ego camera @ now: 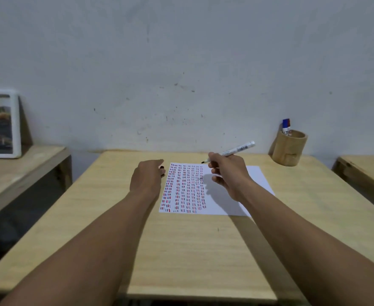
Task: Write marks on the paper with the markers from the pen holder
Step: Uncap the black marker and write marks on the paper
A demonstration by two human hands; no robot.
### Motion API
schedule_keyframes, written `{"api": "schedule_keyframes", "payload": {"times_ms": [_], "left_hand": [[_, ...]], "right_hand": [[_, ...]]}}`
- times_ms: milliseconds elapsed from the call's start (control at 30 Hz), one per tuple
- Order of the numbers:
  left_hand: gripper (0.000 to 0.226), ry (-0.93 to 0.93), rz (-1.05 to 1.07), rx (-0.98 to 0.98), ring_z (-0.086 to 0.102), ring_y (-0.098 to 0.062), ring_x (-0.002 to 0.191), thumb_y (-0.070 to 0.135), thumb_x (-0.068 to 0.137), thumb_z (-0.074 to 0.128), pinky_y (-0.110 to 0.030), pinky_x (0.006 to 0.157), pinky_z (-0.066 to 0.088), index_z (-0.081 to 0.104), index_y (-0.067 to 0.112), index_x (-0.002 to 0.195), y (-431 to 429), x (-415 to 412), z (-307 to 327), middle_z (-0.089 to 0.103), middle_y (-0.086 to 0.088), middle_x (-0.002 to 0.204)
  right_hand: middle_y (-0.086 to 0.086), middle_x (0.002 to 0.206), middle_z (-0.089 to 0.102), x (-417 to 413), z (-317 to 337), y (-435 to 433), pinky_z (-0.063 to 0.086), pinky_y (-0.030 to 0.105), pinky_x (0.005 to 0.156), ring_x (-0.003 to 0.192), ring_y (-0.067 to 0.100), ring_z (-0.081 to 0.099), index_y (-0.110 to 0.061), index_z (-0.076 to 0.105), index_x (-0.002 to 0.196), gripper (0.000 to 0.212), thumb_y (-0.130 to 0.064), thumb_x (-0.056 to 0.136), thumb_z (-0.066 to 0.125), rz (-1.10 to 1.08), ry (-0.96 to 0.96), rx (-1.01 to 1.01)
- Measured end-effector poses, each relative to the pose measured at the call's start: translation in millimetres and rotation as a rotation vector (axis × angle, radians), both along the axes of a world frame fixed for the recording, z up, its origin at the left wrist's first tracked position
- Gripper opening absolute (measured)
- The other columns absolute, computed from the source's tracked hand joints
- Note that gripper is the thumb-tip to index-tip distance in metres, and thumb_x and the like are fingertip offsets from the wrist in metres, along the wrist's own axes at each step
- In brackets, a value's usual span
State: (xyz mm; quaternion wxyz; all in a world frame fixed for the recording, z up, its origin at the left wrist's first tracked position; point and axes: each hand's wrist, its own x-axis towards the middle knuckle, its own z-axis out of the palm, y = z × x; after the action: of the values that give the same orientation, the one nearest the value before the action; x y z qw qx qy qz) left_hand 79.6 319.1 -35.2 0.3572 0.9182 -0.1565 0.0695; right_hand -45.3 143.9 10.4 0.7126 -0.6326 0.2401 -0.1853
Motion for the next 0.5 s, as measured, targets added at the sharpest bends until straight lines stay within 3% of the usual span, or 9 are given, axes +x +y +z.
{"api": "schedule_keyframes", "payload": {"times_ms": [67,167,300,400,500], "left_hand": [[0.039,-0.033,0.015,0.06,0.063,-0.014,0.09,0.011,0.097,0.053,-0.021,0.066,0.037,0.059,0.019,0.135,4,-12,4,0.071,-0.001,0.109],[0.045,-0.103,0.037,0.105,0.059,-0.027,0.117,0.021,0.101,0.048,-0.032,0.08,0.042,0.045,0.02,0.146,11,-35,8,0.064,-0.007,0.128],[0.041,-0.113,0.002,0.181,0.053,-0.033,0.124,0.03,0.104,0.034,-0.043,0.098,0.04,0.048,0.021,0.141,26,-63,7,0.061,-0.011,0.131],[0.047,-0.059,-0.026,0.298,0.034,-0.029,0.143,0.035,0.104,0.026,-0.053,0.116,0.023,0.04,0.028,0.148,39,-74,2,0.046,-0.01,0.15],[0.054,0.052,-0.05,0.427,0.002,-0.031,0.153,0.044,0.103,0.015,-0.065,0.117,0.001,0.022,0.037,0.156,51,-78,-3,0.014,-0.011,0.166]], "right_hand": [[0.005,0.075,0.064,-6,0,4,0.05,0.024,0.053,0.058,0.012,0.056,-0.001,0.071,0.094,0.02,-0.021,0.094,0.067,0.024,0.002,-0.057],[0.005,0.072,0.067,-22,-1,12,0.051,0.023,0.05,0.056,0.012,0.059,0.002,0.073,0.096,0.024,-0.021,0.093,0.069,0.069,0.012,-0.213],[0.005,0.07,0.069,-45,-10,21,0.051,0.027,0.049,0.054,0.014,0.061,-0.002,0.07,0.089,0.018,-0.02,0.088,0.069,0.066,0.069,-0.447],[0.003,0.069,0.069,-58,-20,24,0.05,0.029,0.049,0.053,0.013,0.062,-0.005,0.065,0.09,0.019,-0.023,0.086,0.068,0.017,0.117,-0.528],[0.003,0.072,0.072,-65,-33,29,0.052,0.032,0.057,0.057,0.013,0.065,-0.005,0.066,0.086,0.021,-0.026,0.086,0.069,-0.026,0.155,-0.588]]}}
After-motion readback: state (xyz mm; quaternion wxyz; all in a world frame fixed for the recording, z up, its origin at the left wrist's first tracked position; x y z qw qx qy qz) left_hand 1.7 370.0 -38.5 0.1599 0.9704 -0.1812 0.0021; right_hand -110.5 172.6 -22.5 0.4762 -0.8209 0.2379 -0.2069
